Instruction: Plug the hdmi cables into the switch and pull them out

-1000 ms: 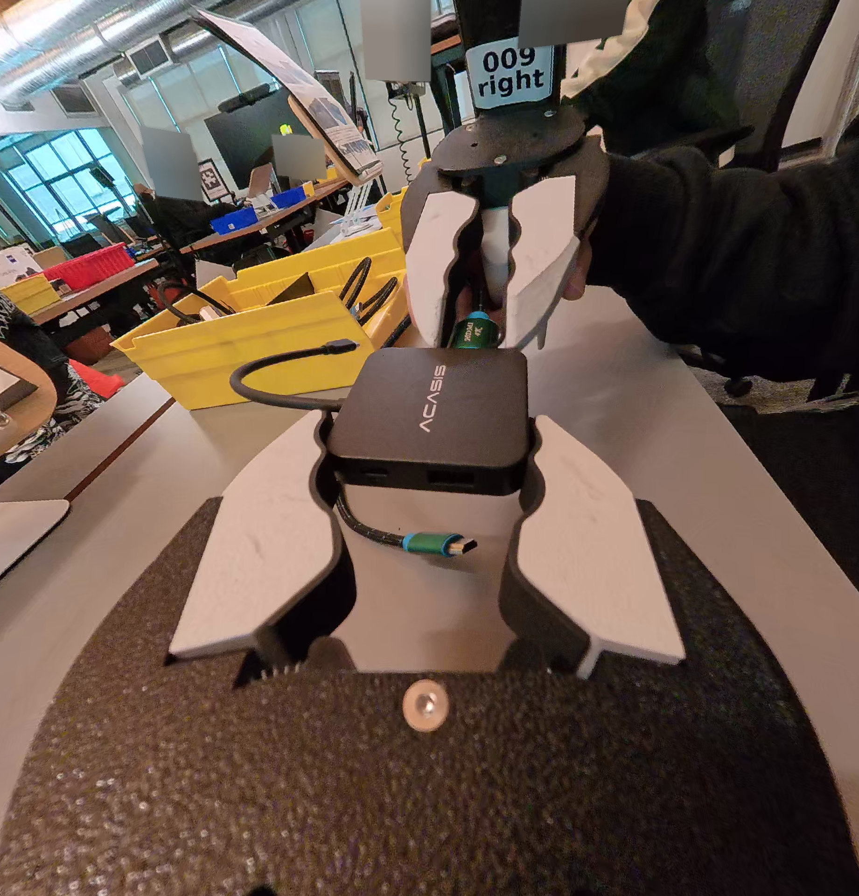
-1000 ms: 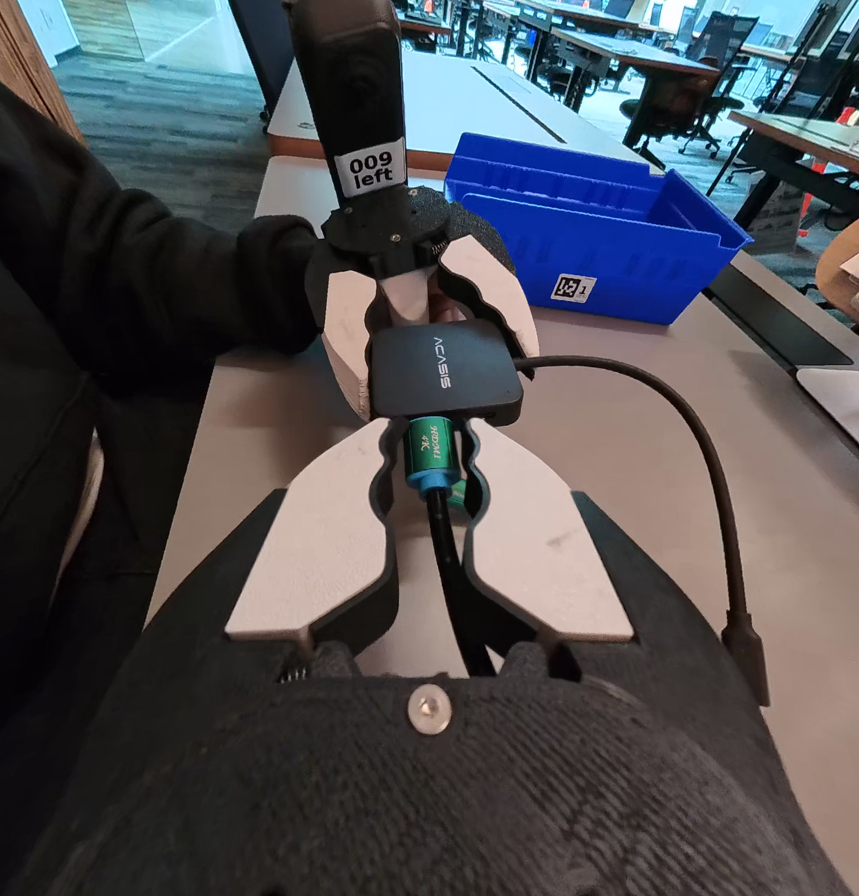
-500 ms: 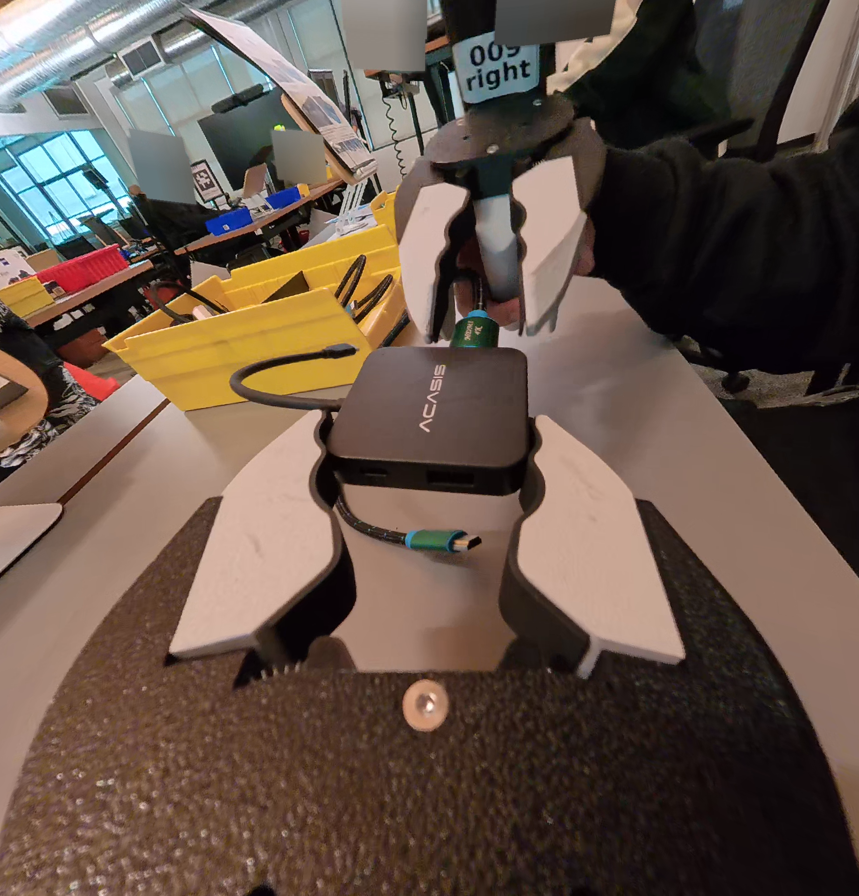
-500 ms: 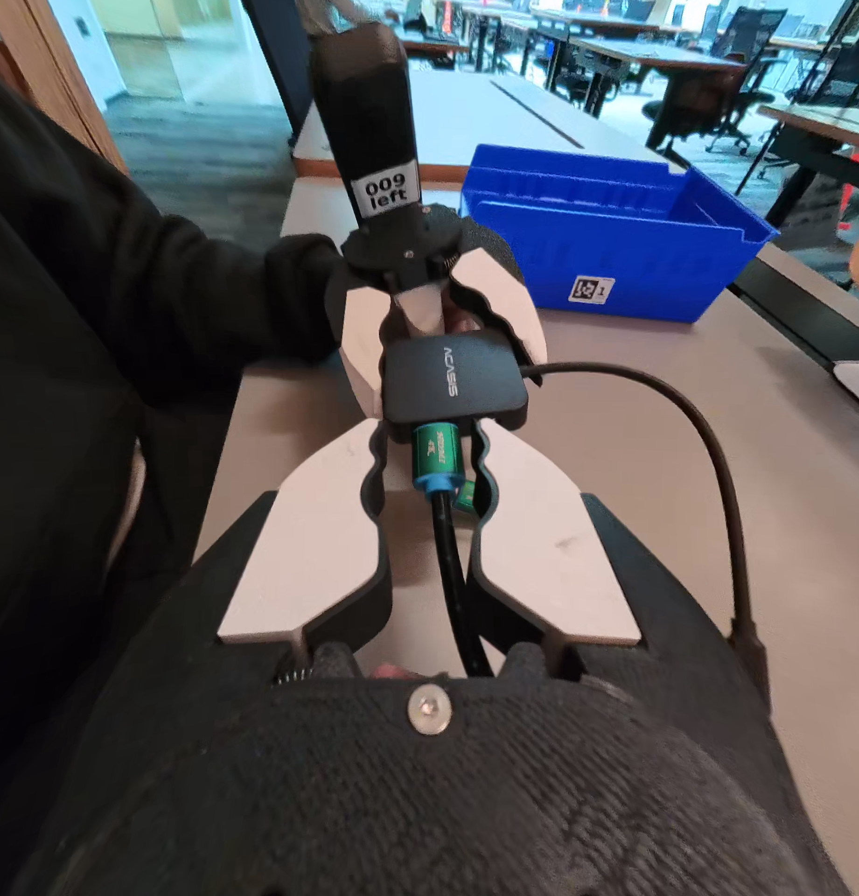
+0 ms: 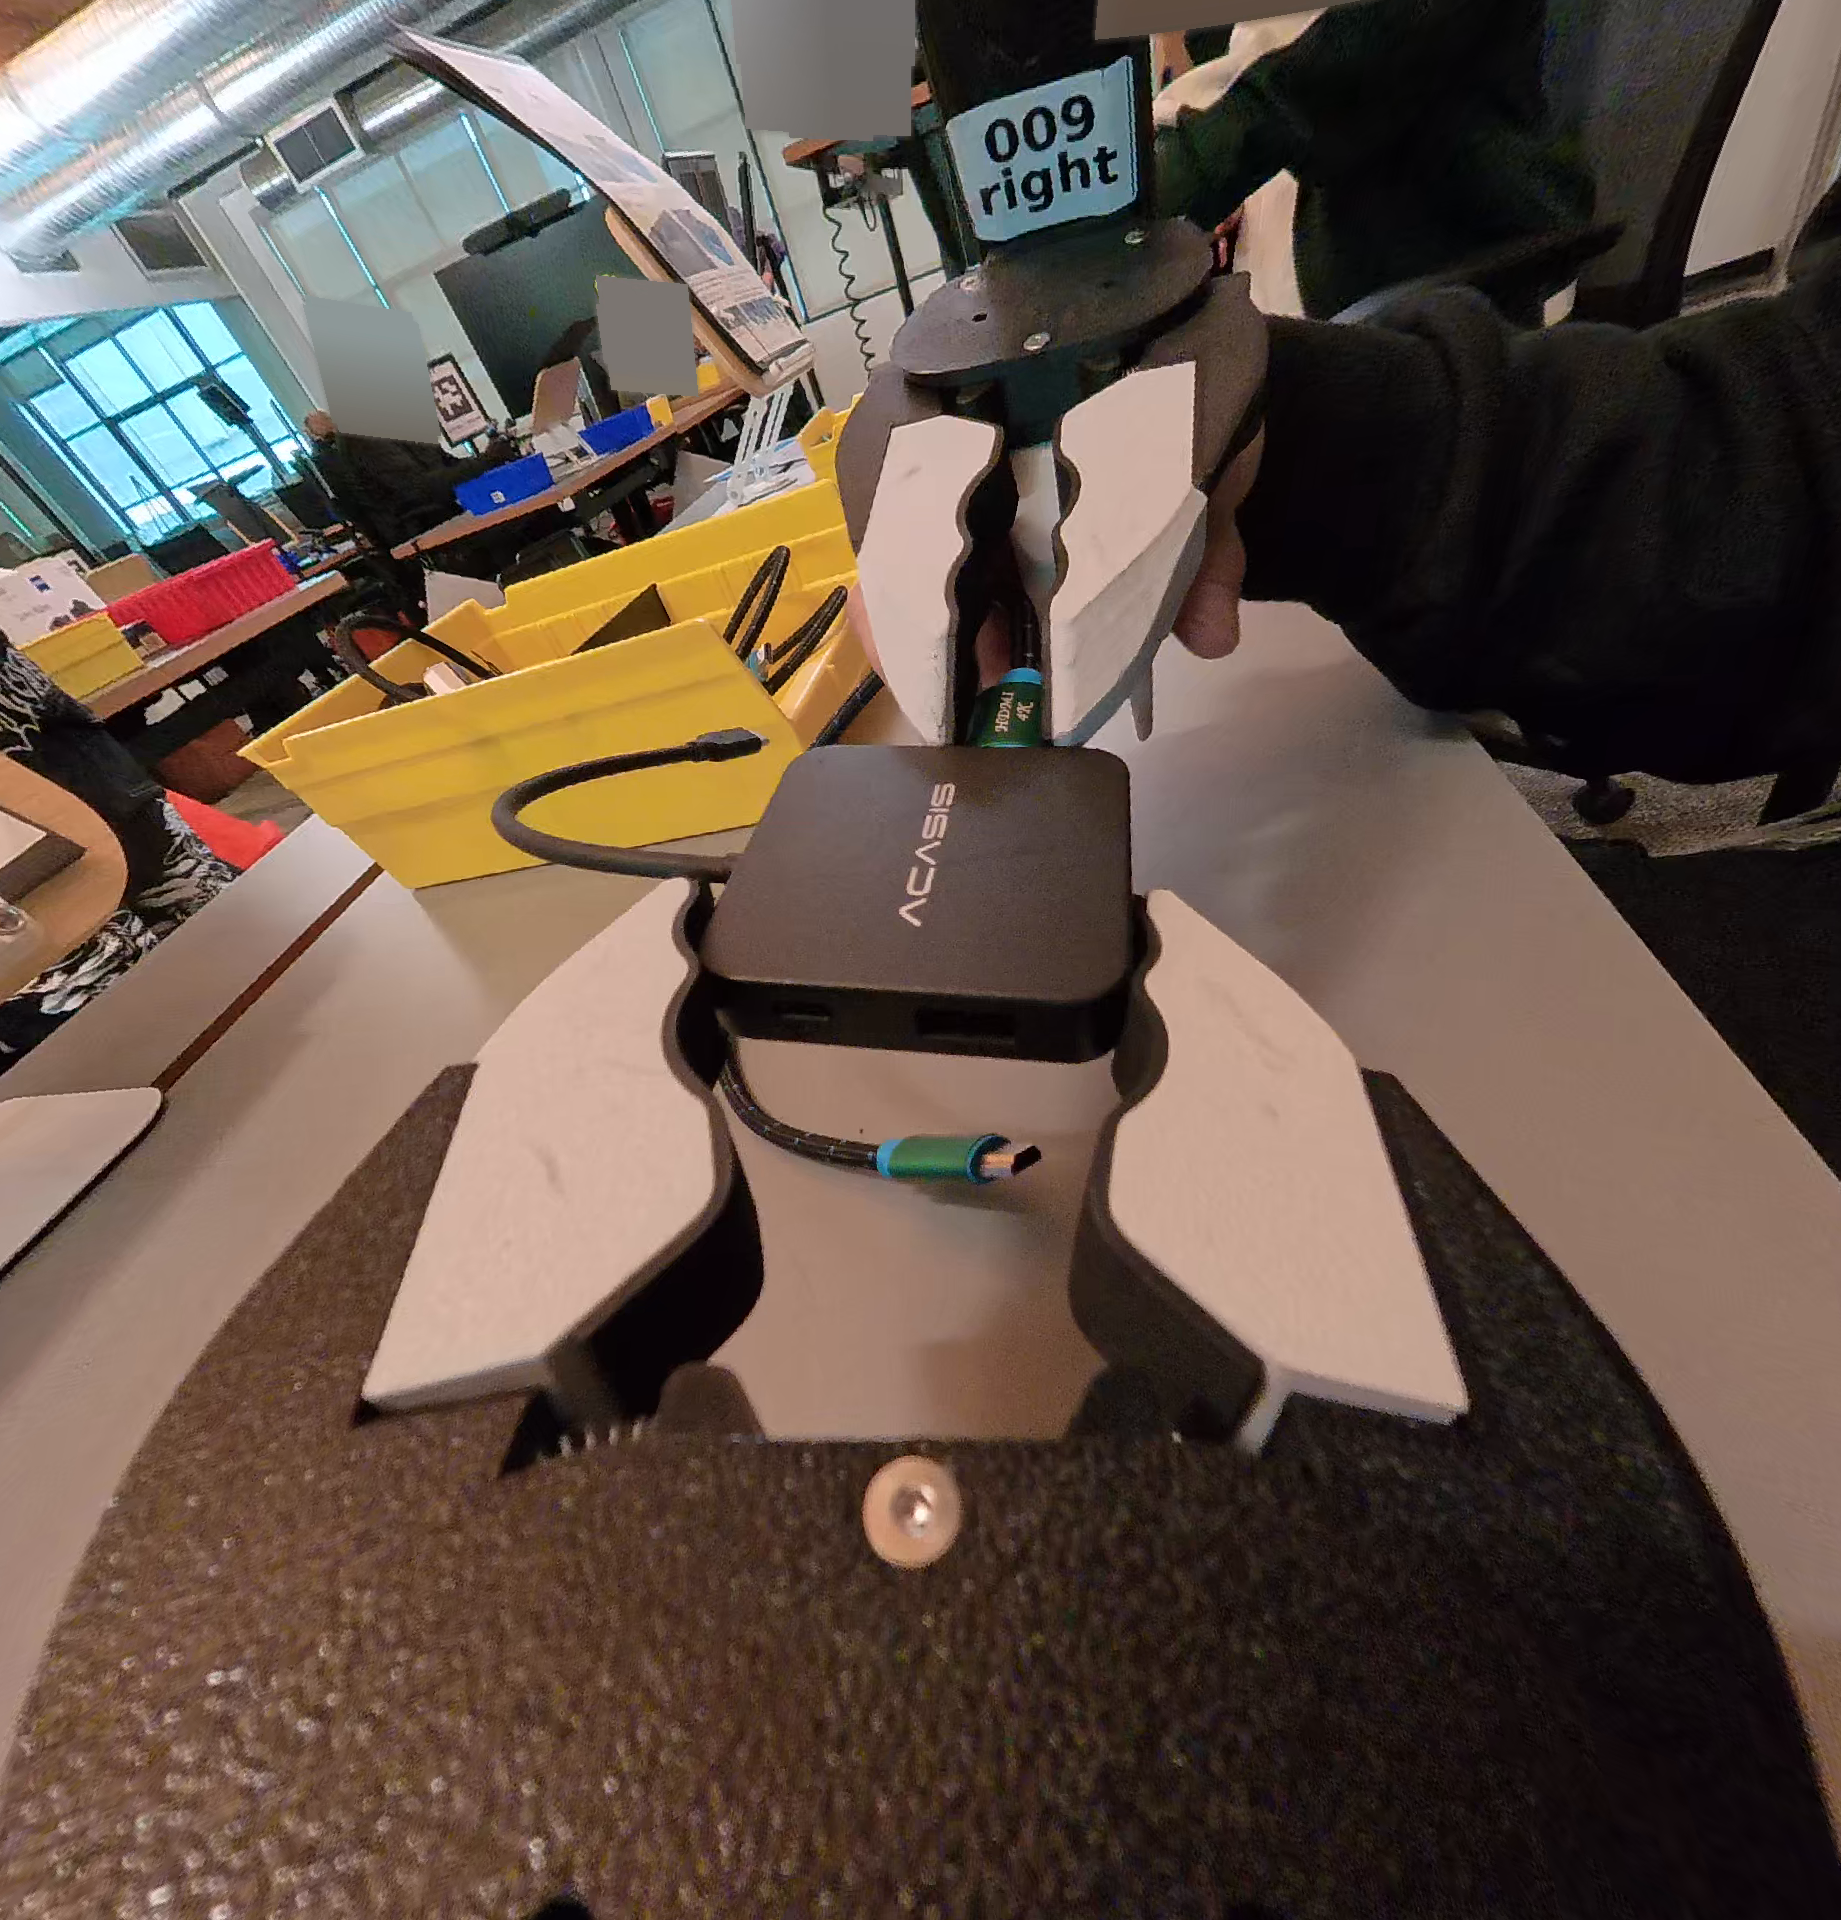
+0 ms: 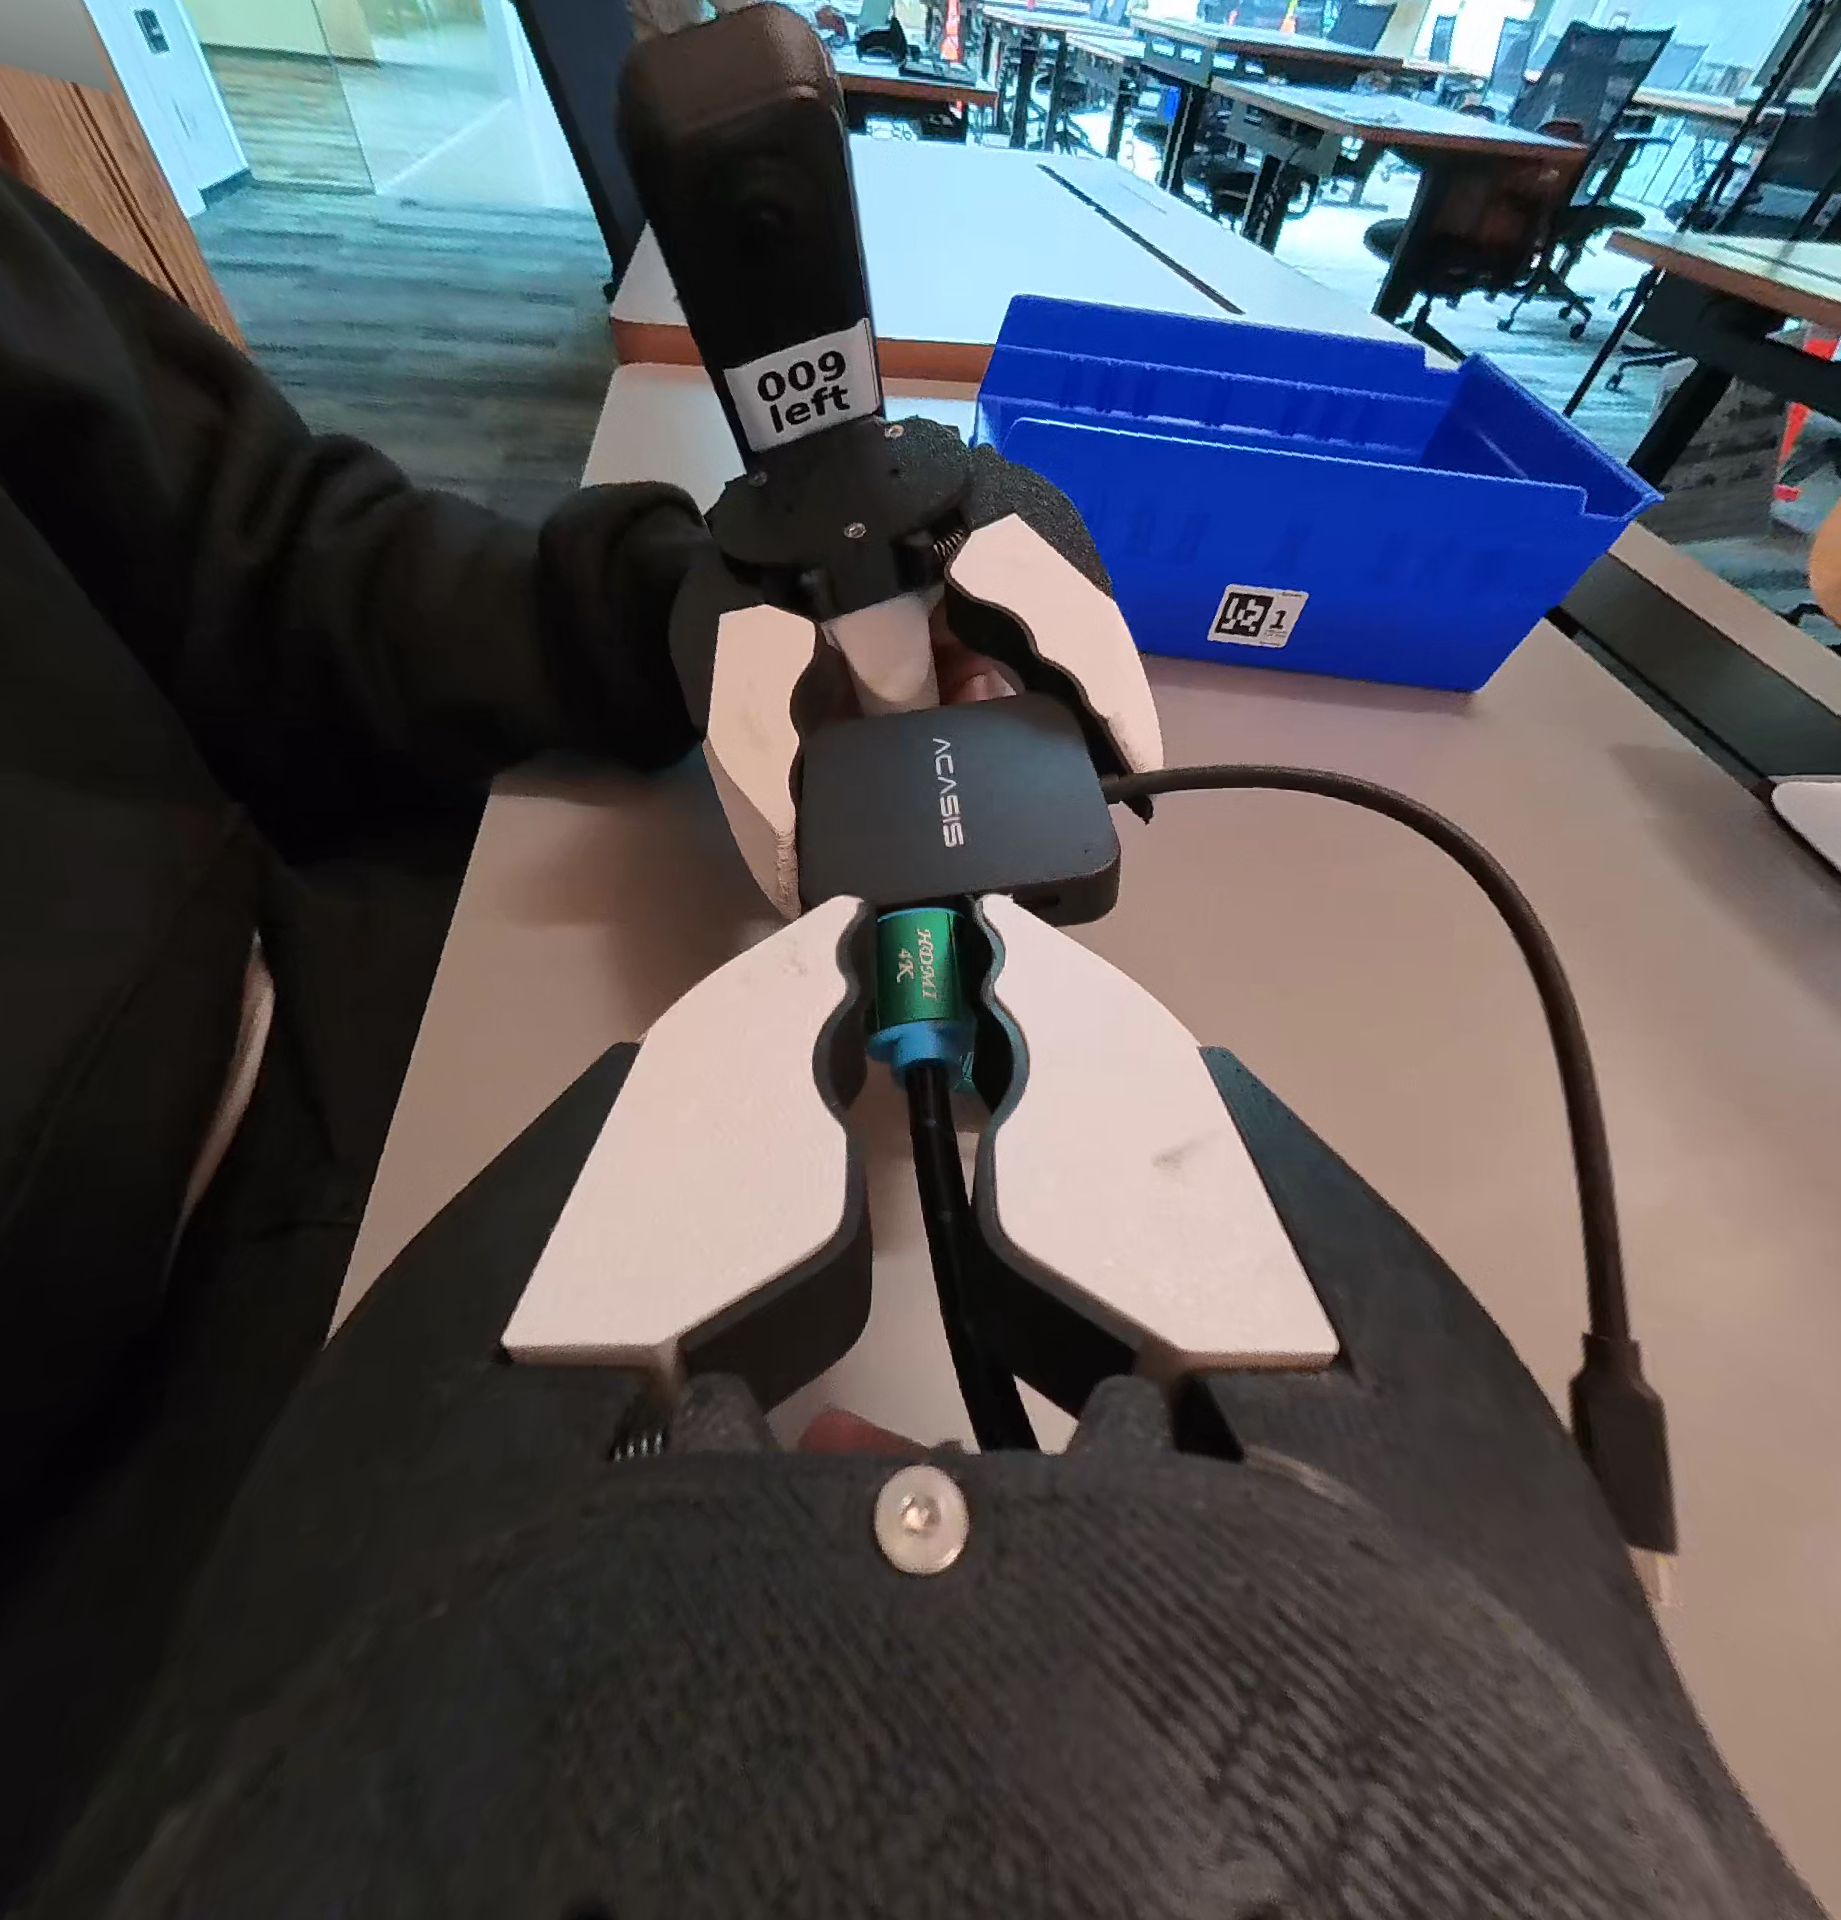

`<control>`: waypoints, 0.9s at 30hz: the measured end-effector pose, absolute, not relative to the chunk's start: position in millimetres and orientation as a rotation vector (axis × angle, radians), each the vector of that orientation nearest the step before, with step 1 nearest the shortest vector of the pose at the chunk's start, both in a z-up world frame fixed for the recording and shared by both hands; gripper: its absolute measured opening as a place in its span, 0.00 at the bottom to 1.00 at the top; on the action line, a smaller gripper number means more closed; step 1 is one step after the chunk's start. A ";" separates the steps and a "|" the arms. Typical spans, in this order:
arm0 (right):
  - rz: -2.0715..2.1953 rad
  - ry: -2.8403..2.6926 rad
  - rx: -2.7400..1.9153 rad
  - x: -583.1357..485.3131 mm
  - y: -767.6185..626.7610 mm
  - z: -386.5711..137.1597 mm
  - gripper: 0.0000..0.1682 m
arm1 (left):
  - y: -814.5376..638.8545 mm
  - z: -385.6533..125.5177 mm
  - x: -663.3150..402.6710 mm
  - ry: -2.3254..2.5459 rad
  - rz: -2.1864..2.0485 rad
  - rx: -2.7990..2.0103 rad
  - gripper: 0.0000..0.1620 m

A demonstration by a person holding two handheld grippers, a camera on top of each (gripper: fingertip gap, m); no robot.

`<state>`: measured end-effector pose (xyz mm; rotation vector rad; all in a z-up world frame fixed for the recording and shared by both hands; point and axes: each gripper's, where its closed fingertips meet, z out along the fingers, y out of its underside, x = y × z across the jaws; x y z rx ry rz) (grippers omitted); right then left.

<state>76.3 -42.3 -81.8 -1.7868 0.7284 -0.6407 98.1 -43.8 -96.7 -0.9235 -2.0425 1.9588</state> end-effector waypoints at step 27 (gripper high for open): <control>-0.952 0.971 -2.133 59.4 -122.9 -93.2 0.14 | -24.4 -84.2 152.5 -2.126 2.035 -0.801 0.46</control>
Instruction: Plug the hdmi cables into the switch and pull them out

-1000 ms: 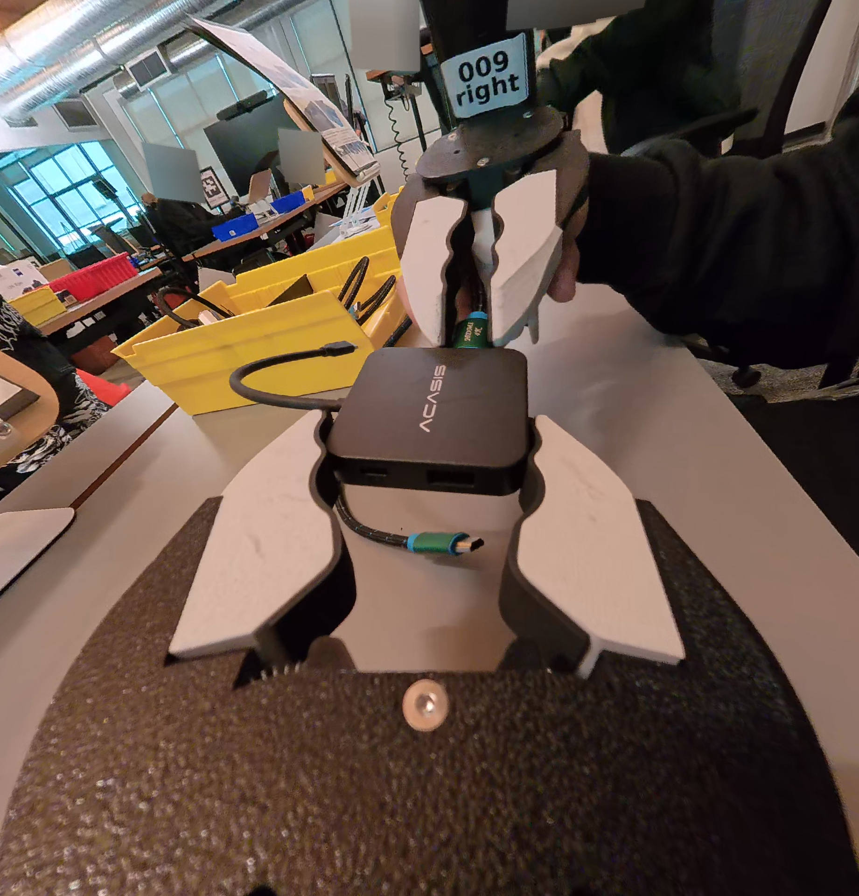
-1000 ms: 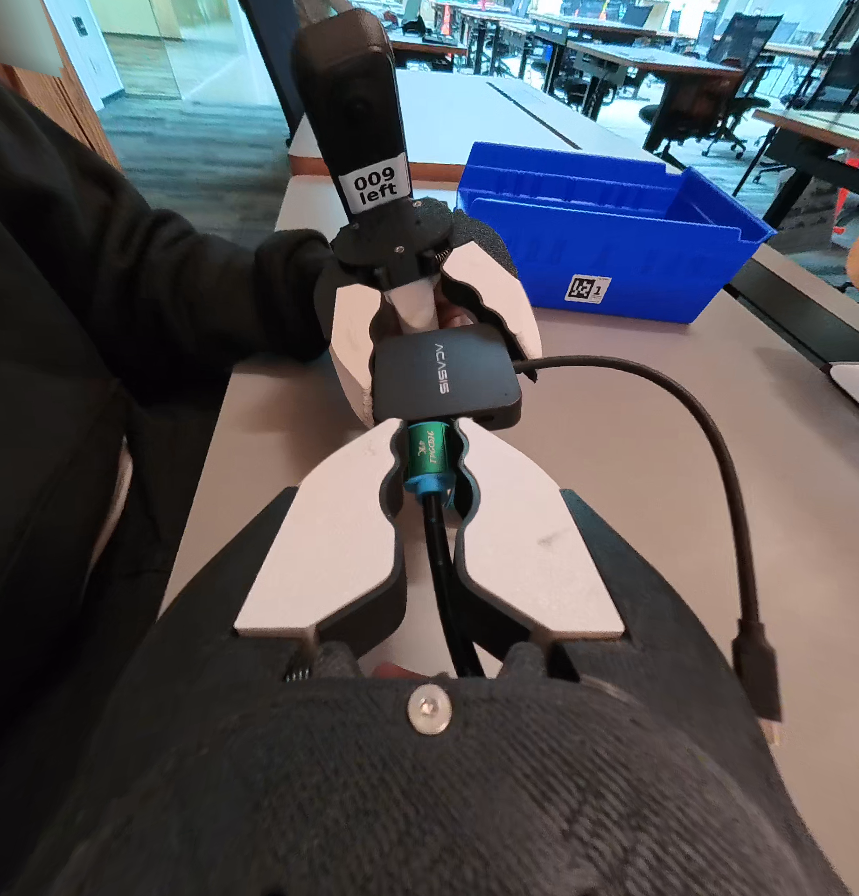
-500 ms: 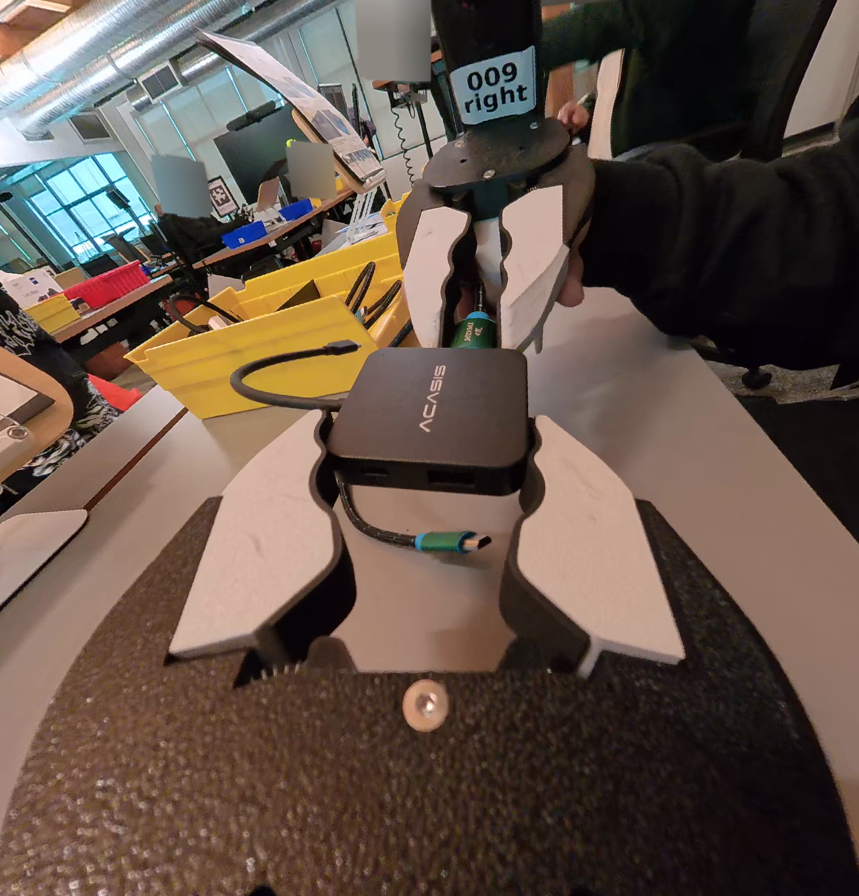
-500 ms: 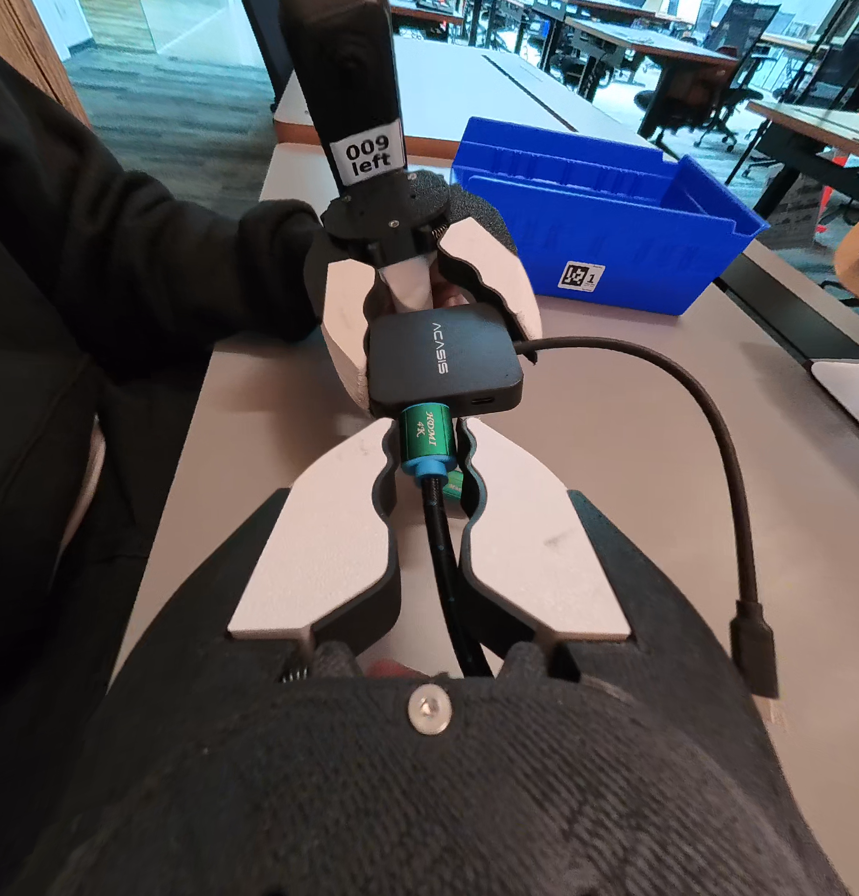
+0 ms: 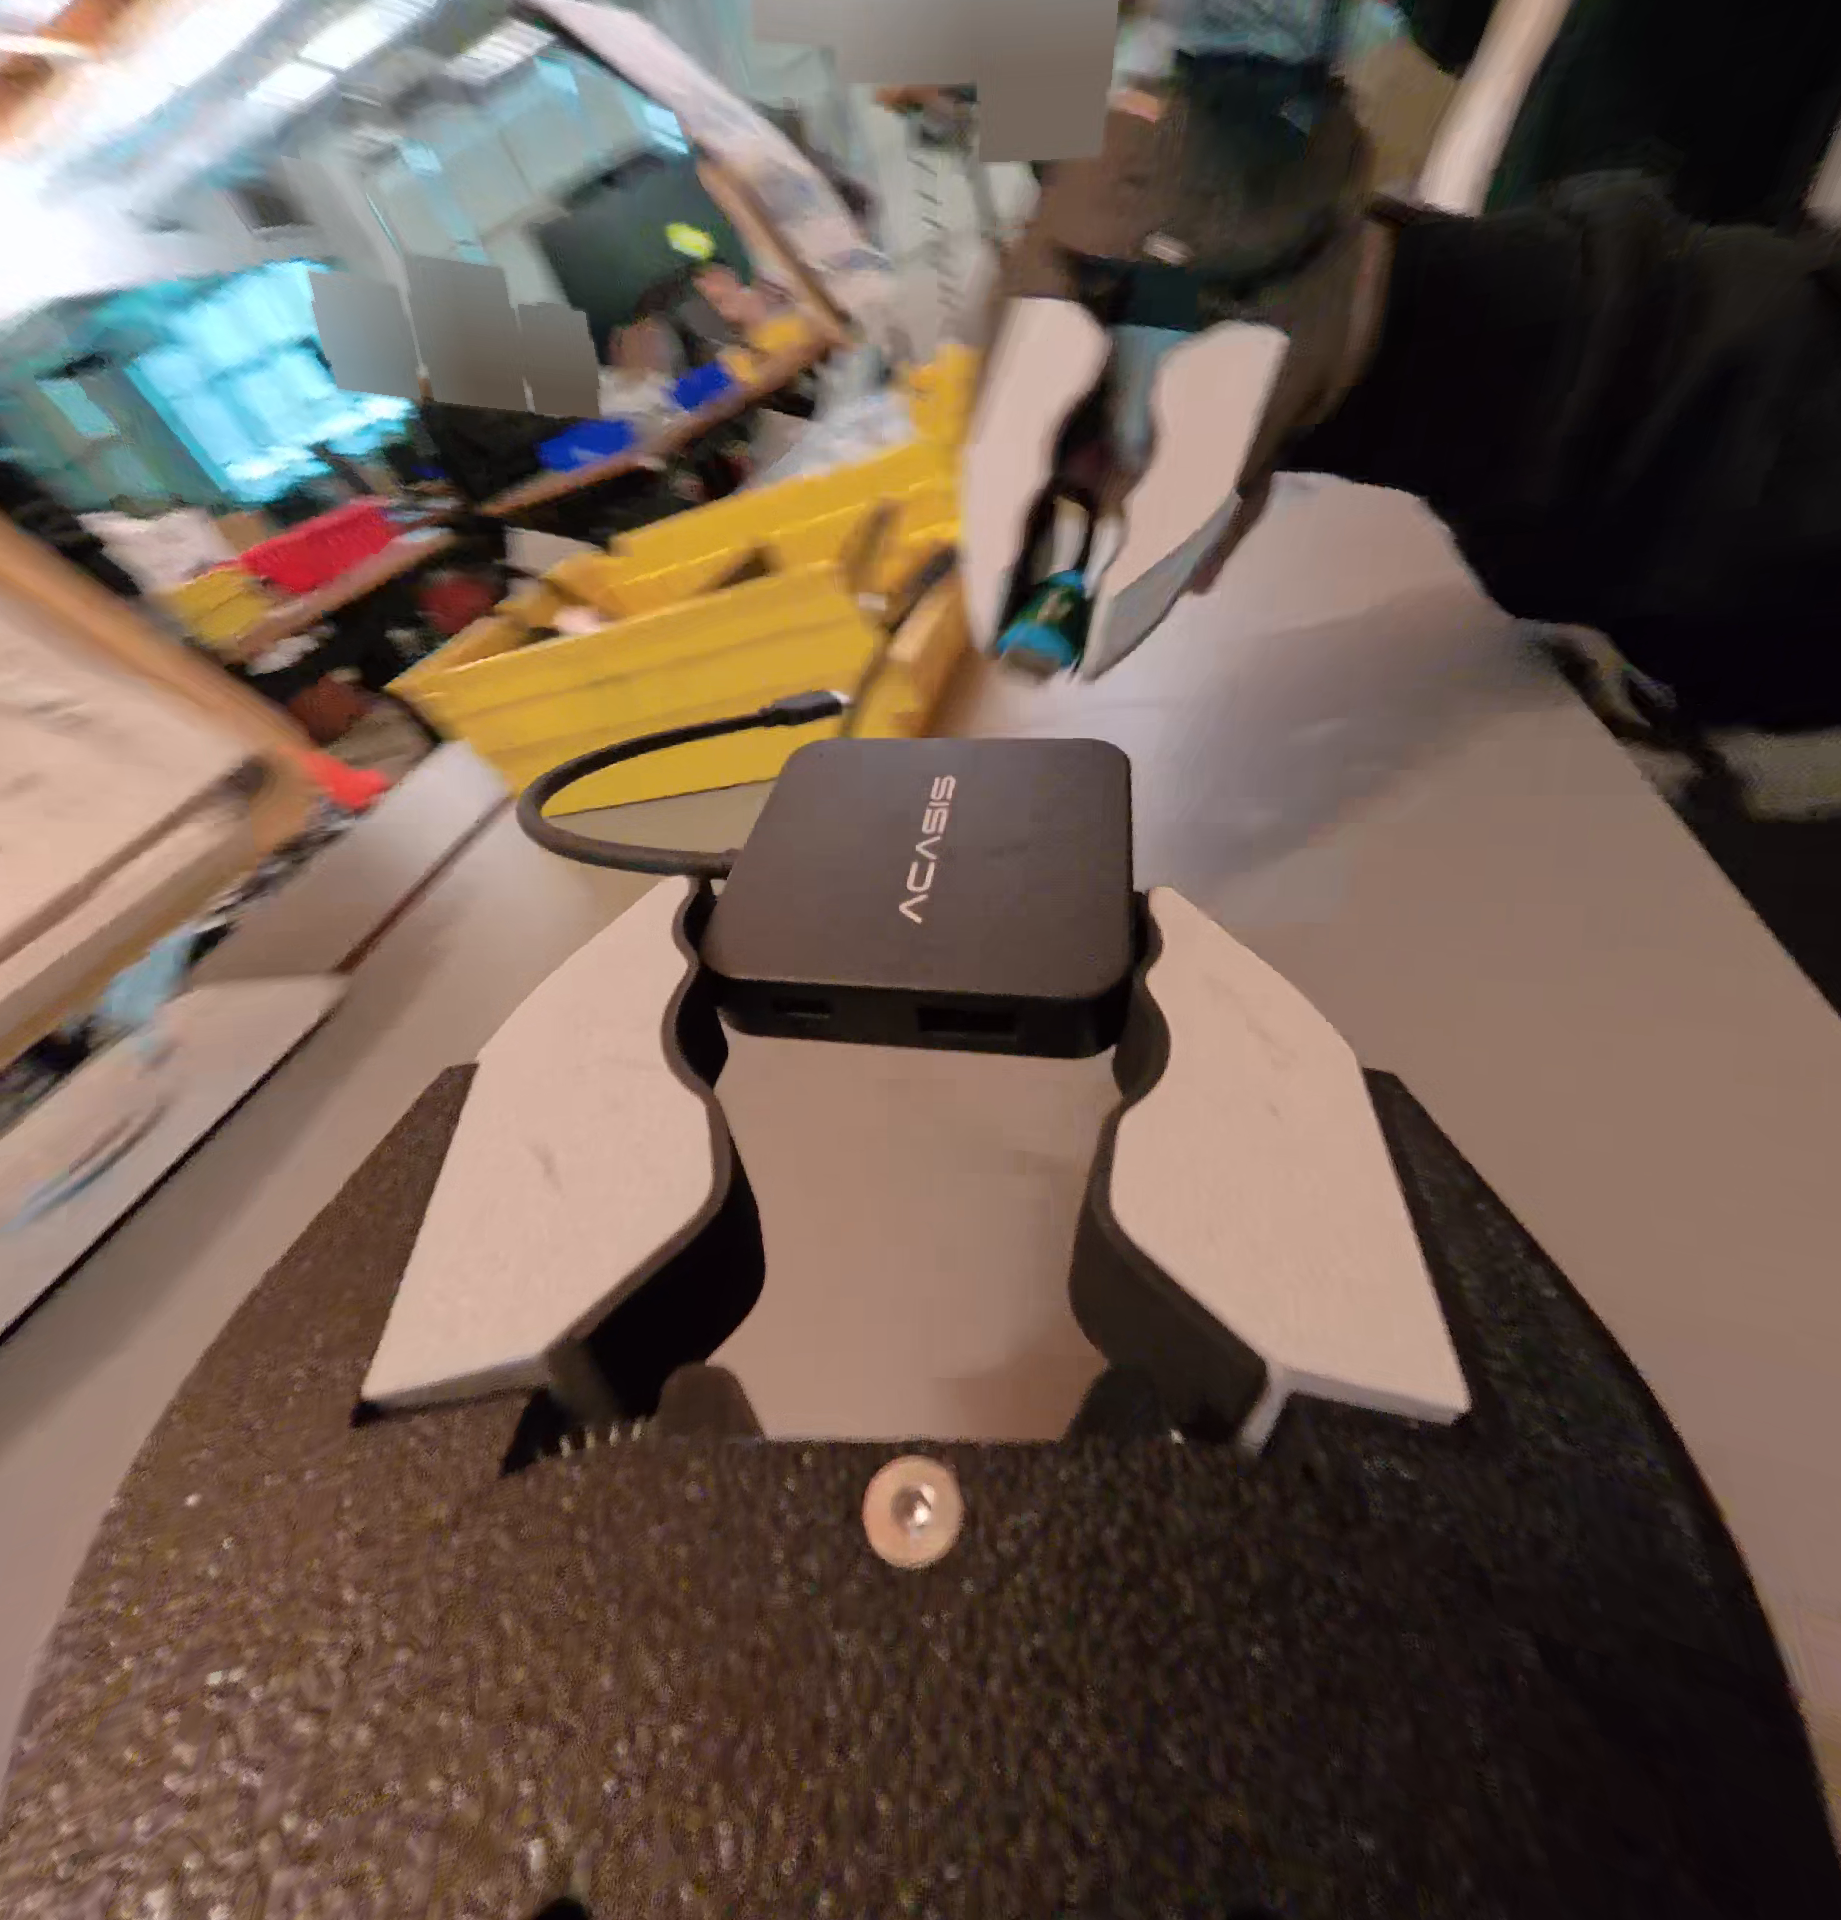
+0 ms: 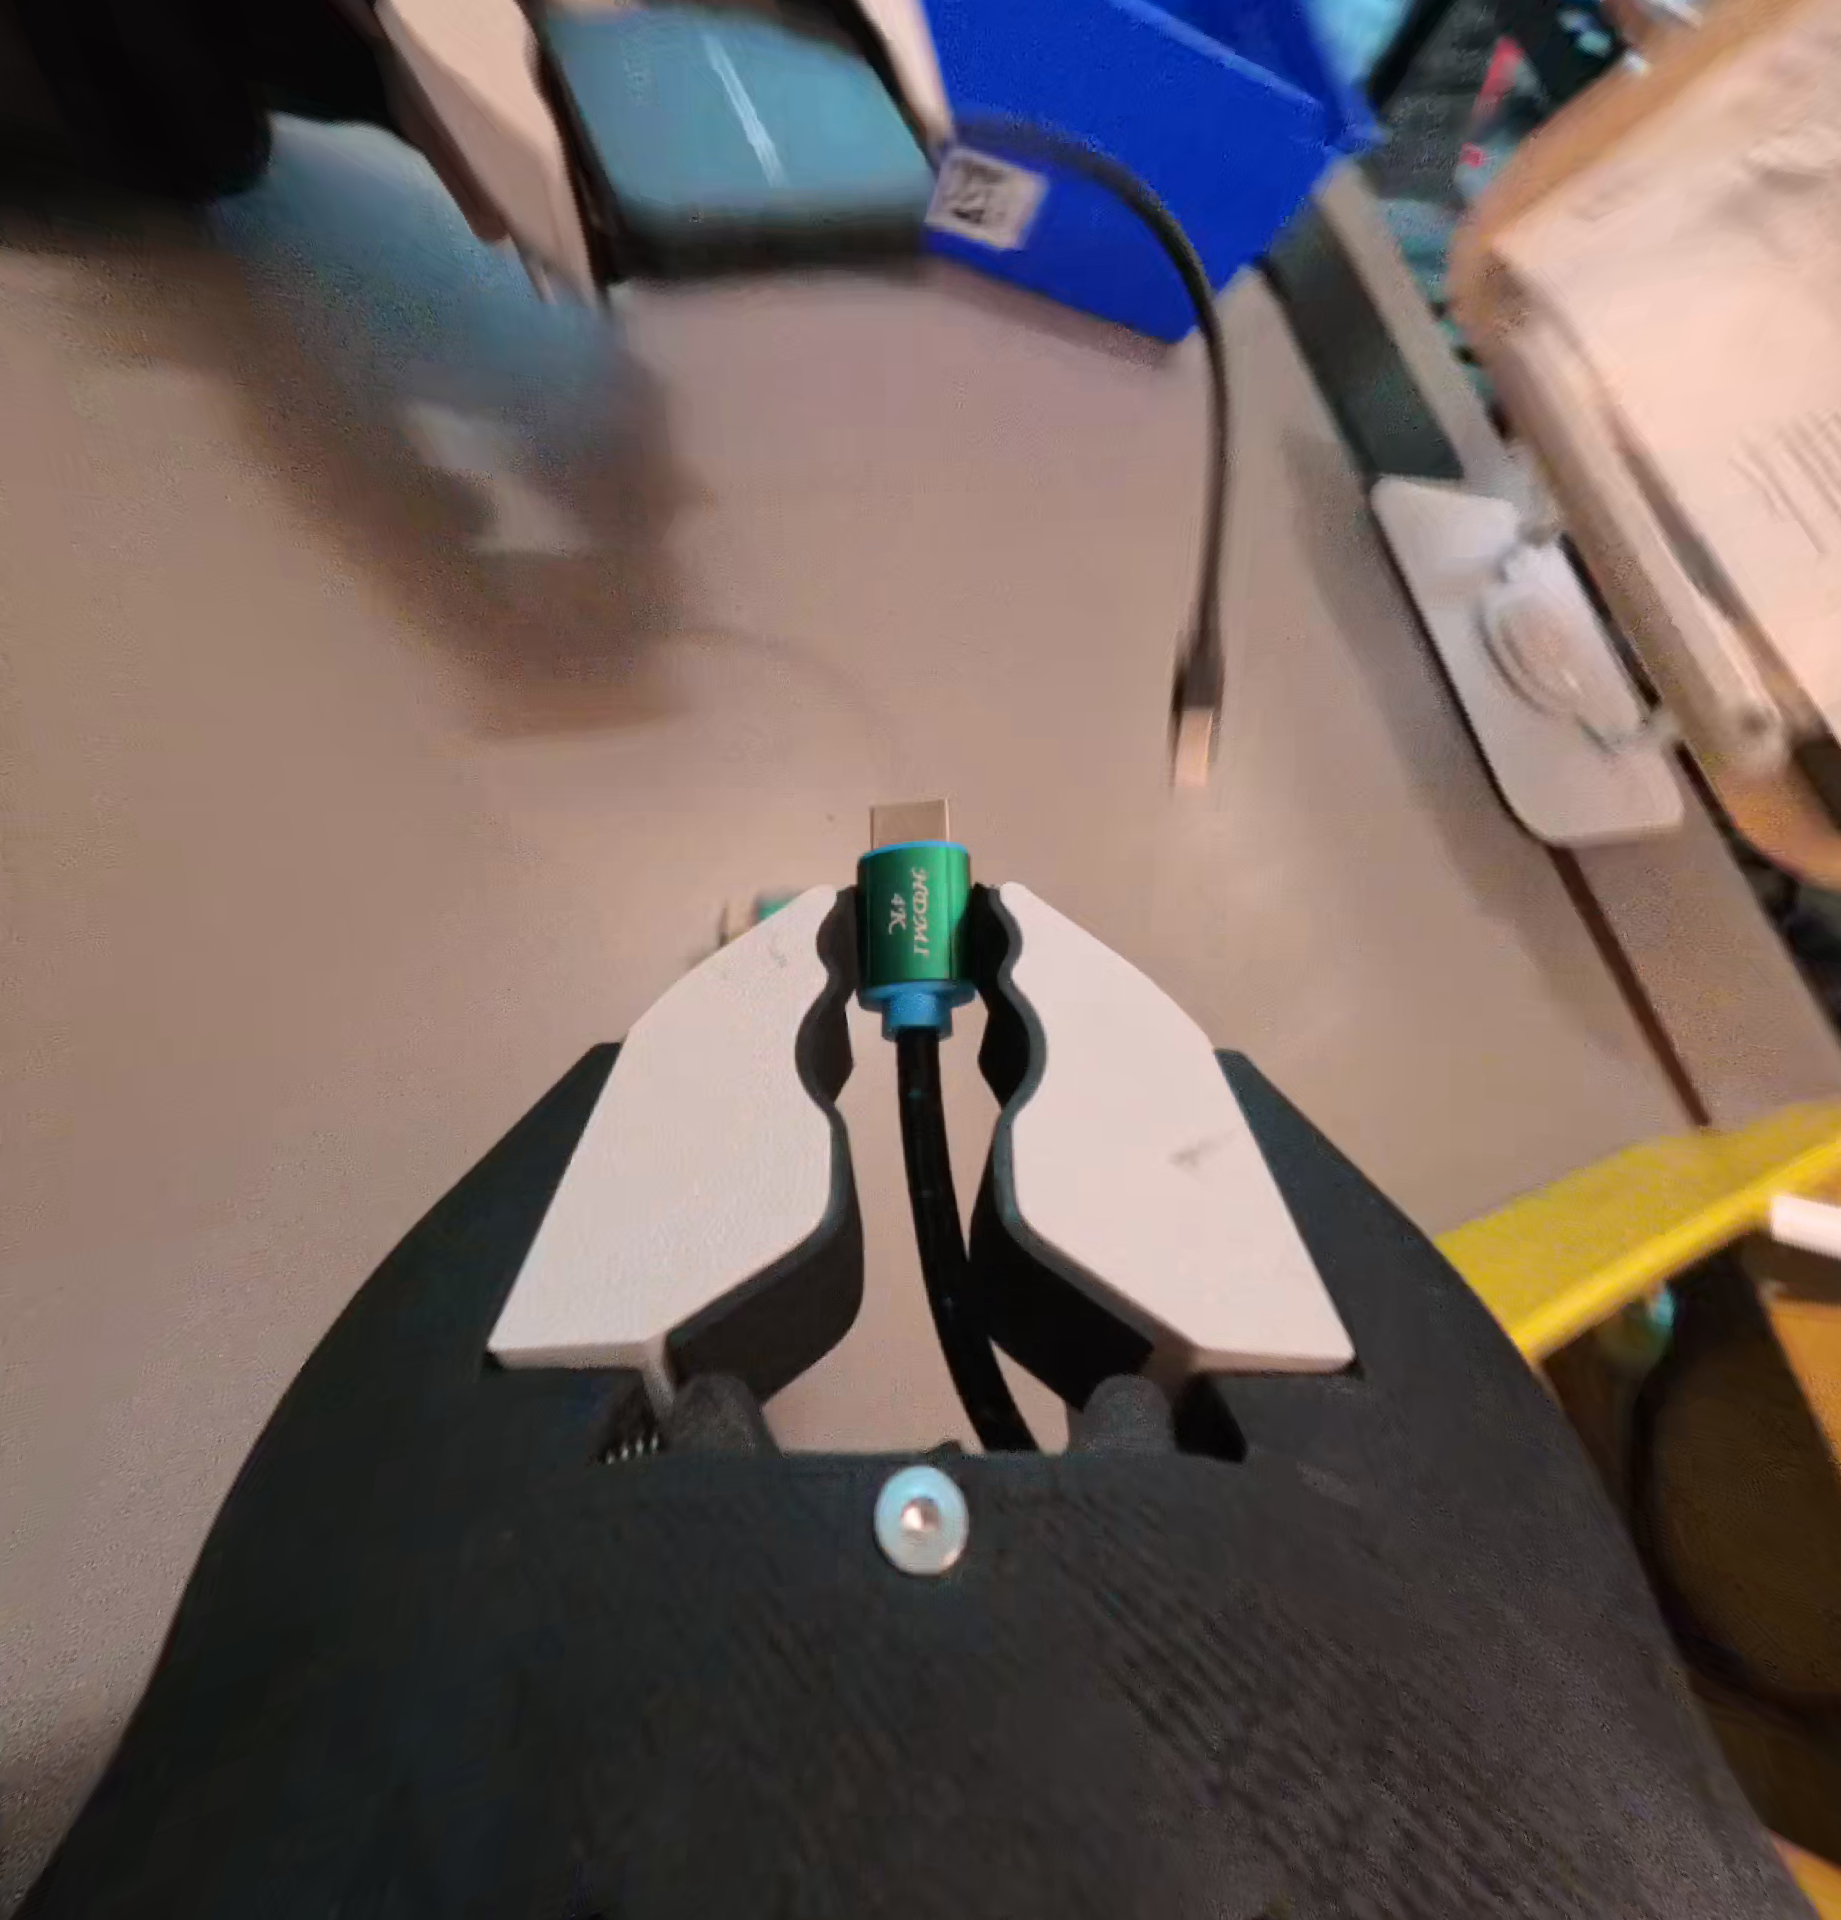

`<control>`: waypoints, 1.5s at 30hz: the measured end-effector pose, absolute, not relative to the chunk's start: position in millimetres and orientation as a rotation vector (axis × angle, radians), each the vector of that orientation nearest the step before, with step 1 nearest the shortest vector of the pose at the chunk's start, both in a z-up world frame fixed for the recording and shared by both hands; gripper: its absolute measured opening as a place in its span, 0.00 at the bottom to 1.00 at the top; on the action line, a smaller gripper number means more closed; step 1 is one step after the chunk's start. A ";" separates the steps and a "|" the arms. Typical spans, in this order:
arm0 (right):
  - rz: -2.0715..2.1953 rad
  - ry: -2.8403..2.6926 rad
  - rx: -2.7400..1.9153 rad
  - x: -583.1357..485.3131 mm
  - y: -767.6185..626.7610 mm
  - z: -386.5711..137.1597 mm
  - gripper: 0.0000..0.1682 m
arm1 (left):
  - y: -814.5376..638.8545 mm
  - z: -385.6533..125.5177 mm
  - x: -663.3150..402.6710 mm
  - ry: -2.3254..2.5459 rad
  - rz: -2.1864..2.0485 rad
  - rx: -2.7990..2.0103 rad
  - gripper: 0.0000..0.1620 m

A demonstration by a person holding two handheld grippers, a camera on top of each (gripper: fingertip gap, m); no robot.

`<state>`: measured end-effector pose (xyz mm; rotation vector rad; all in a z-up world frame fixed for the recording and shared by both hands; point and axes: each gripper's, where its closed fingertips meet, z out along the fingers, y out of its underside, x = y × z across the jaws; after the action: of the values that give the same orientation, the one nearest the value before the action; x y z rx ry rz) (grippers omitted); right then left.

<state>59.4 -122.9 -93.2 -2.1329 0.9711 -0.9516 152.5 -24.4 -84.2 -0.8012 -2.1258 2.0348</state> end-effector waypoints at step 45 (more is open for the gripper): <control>-1.109 1.613 -1.574 54.9 -291.2 -25.9 0.46 | -14.6 -67.2 169.8 -1.878 2.148 -0.506 0.46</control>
<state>54.9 -291.2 -25.9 -1.5744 1.6131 -1.1093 169.8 -14.6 -67.2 -0.5059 -1.8776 2.1484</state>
